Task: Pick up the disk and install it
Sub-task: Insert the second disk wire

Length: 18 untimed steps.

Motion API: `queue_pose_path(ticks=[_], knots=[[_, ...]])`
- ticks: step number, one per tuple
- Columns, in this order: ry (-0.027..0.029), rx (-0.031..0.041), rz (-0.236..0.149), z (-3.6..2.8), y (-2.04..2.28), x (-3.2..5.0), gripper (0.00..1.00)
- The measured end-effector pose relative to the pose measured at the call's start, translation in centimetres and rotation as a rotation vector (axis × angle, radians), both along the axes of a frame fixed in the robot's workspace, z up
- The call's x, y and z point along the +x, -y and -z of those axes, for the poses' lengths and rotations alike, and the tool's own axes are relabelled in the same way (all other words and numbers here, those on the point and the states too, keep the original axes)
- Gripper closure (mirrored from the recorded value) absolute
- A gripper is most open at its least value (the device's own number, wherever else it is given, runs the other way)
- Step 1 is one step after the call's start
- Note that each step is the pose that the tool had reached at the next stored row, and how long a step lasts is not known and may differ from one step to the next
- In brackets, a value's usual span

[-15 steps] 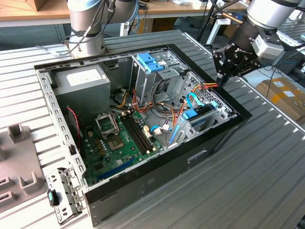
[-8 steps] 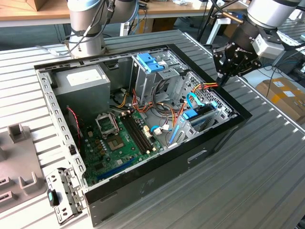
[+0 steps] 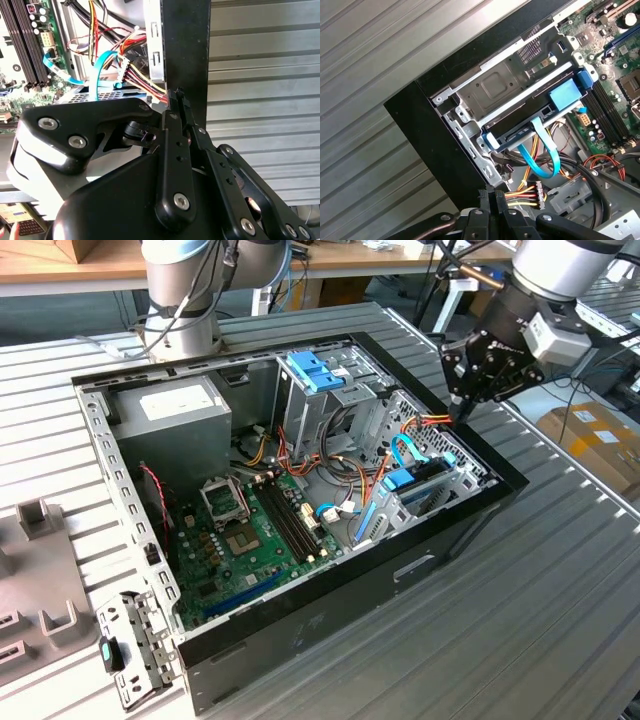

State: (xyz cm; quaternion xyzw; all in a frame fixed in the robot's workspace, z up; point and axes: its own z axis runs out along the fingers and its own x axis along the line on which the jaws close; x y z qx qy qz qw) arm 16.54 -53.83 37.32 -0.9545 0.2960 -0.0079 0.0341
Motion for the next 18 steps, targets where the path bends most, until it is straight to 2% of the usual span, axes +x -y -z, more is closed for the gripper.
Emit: queue_pose_path(ticks=[10,18], knots=[[0.0000,-0.0001,0.000,0.00,0.00,-0.97,0.84],[0.0000,0.0000,0.000,0.00,0.00,-1.10,0.84]])
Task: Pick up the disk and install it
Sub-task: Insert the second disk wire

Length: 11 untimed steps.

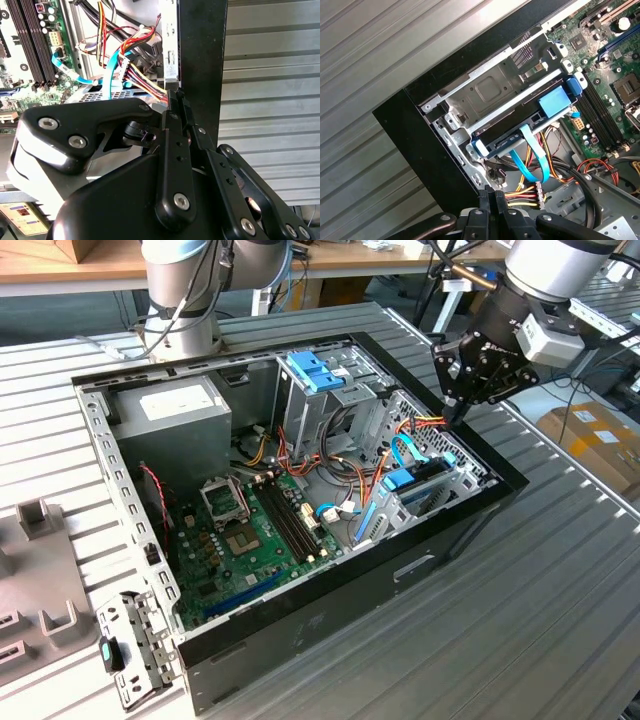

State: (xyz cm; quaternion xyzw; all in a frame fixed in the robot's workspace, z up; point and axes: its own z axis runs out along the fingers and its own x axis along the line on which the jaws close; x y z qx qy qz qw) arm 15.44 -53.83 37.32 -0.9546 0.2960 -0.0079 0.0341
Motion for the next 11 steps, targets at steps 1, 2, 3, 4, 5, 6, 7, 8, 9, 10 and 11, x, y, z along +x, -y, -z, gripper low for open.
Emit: queue_pose_path(ticks=[1,2,3,4,5,6,7,8,9,10,11], knots=[[0.0000,0.0000,0.000,0.00,0.00,0.00,0.84],[0.0000,0.0000,0.000,0.00,0.00,0.00,0.84],[0.0000,0.0000,0.000,0.00,0.00,-0.01,0.84],[0.0000,0.0001,0.000,0.01,0.00,-0.03,0.84],[0.0000,0.0001,0.000,0.01,0.00,-0.07,0.84],[0.0000,0.0000,0.001,0.01,0.00,-0.11,0.84],[0.0000,0.0000,0.002,0.01,0.00,-0.15,0.84],[0.0000,0.0000,0.003,0.02,0.00,-0.16,0.84],[0.0000,0.0000,0.006,0.02,0.00,-0.16,0.84],[0.0000,0.0000,0.006,0.02,0.00,-0.17,0.84],[0.0000,0.0000,0.006,0.02,0.00,-0.17,0.84]])
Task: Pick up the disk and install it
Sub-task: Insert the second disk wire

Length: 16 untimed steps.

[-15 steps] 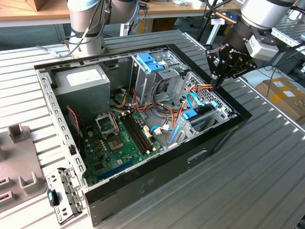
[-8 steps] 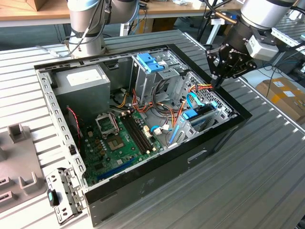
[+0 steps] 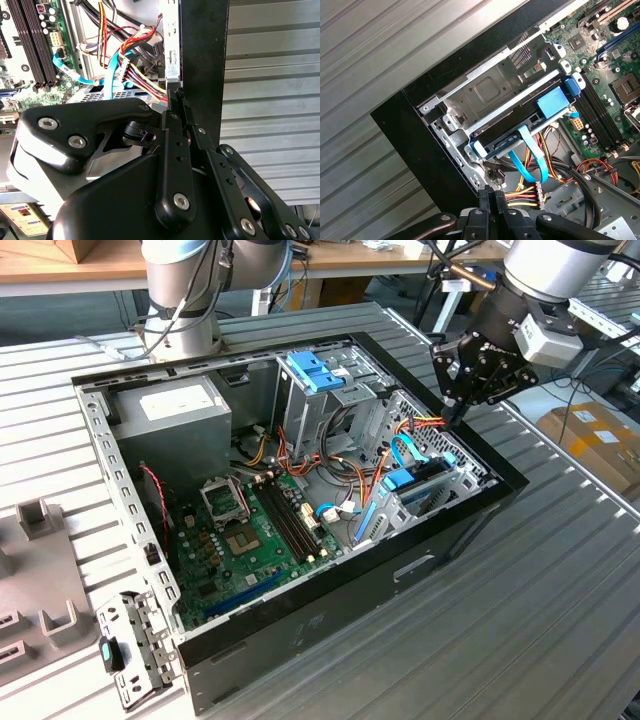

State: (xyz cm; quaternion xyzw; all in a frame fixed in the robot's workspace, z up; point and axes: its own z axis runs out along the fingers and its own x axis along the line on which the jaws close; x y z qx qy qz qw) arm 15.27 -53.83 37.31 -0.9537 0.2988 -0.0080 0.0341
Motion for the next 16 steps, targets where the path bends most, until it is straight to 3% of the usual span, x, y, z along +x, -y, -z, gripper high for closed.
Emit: queue_pose_path(ticks=[16], knots=[[0.0000,0.0000,0.015,0.00,0.00,0.00,0.84]])
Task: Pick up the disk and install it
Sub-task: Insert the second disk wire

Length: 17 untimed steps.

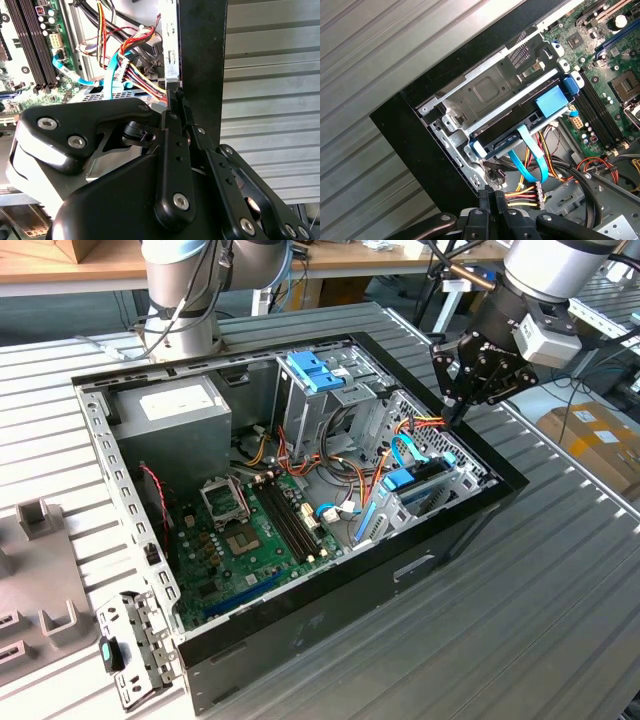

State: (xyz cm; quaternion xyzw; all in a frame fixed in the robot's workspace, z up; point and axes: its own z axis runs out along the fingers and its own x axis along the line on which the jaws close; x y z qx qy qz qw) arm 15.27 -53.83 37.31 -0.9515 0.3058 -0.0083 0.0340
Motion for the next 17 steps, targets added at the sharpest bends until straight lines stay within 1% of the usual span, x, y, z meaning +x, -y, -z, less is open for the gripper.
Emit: queue_pose_path(ticks=[6,9,10,12,13,14,16,17], knots=[[0.0000,0.0000,0.001,0.00,0.00,0.00,0.84],[0.0000,0.0000,0.027,0.01,0.00,0.00,0.84],[0.0000,0.0000,0.047,0.01,0.00,0.00,0.84],[0.0000,0.0000,0.069,0.02,0.00,0.00,0.84],[0.0000,0.0000,0.089,0.02,0.00,0.00,0.84],[0.0000,0.0000,0.100,0.02,0.00,0.00,0.84],[0.0000,0.0000,0.153,0.02,0.00,0.00,0.84],[0.0000,-0.0001,0.193,0.02,0.00,0.00,0.84]])
